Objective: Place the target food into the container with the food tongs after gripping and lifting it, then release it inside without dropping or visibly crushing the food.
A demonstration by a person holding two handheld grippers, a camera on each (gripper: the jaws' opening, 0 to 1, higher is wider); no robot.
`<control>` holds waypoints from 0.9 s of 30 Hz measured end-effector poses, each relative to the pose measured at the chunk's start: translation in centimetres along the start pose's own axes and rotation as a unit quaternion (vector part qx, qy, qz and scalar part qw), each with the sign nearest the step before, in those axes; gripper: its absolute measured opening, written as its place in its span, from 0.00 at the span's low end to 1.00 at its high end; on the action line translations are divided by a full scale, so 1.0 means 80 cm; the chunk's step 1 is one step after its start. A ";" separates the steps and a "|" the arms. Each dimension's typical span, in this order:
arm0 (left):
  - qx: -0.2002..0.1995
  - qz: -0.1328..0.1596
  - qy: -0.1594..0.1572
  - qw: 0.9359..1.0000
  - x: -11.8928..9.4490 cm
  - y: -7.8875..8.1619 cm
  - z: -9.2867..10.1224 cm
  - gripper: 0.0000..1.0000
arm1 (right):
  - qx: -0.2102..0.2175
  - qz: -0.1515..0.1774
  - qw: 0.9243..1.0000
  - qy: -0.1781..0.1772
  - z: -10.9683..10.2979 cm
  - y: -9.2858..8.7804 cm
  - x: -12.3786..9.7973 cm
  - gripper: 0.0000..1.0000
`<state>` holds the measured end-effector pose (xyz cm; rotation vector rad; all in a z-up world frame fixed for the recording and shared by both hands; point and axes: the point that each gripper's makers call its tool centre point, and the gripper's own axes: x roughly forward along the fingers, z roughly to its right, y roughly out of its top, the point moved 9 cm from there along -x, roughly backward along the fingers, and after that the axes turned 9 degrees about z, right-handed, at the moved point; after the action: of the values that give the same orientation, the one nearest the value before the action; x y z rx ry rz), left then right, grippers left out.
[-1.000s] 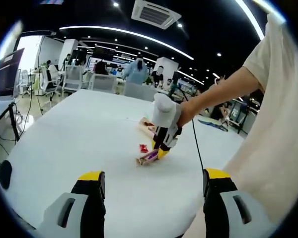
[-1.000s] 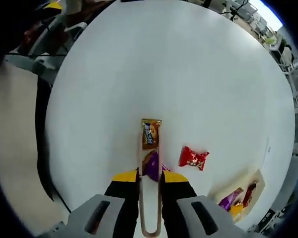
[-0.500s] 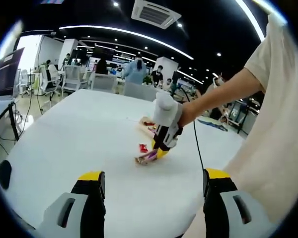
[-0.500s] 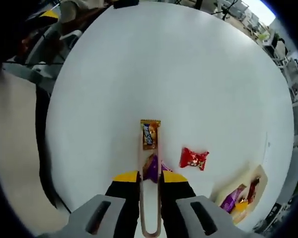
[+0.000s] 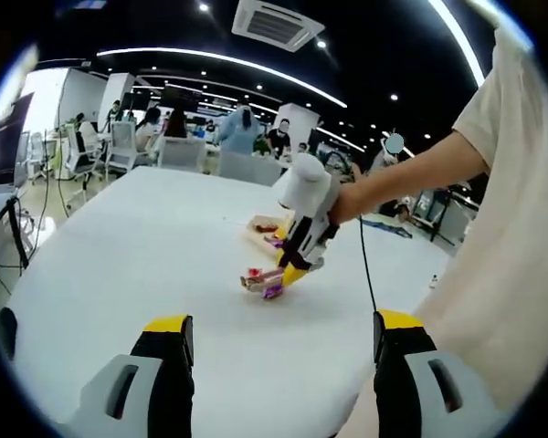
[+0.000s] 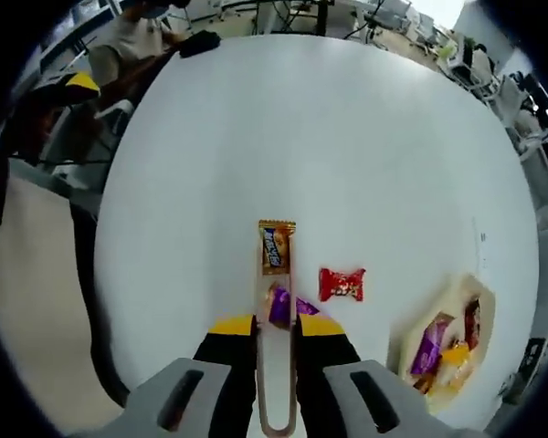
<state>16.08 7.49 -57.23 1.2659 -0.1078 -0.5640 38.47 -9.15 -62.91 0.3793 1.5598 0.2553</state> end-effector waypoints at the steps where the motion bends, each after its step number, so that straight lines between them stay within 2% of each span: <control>1: 0.001 -0.001 -0.002 1.000 0.001 0.001 0.000 0.80 | 0.006 0.004 1.000 -0.002 0.001 -0.001 -0.002 0.14; 7: 0.008 -0.006 -0.011 1.000 0.005 0.004 0.003 0.80 | 0.032 0.022 0.999 -0.019 0.014 -0.012 -0.019 0.14; 12: 0.014 -0.010 -0.021 1.000 0.012 0.008 0.008 0.80 | 0.088 0.045 0.994 -0.048 0.041 -0.035 -0.043 0.14; 19: 0.020 -0.010 -0.030 0.999 0.021 0.013 0.012 0.80 | 0.122 0.056 0.988 -0.074 0.064 -0.064 -0.066 0.14; 24: 0.022 -0.014 -0.035 0.999 0.024 0.012 0.015 0.80 | 0.133 0.061 0.986 -0.084 0.068 -0.073 -0.072 0.14; 27: 0.024 -0.018 -0.039 0.999 0.025 0.012 0.018 0.80 | 0.151 0.074 0.981 -0.095 0.076 -0.080 -0.080 0.14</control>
<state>17.54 5.47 -56.34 1.2942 -0.1638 -0.6451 43.97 -17.97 -59.69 0.7394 1.3834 0.0912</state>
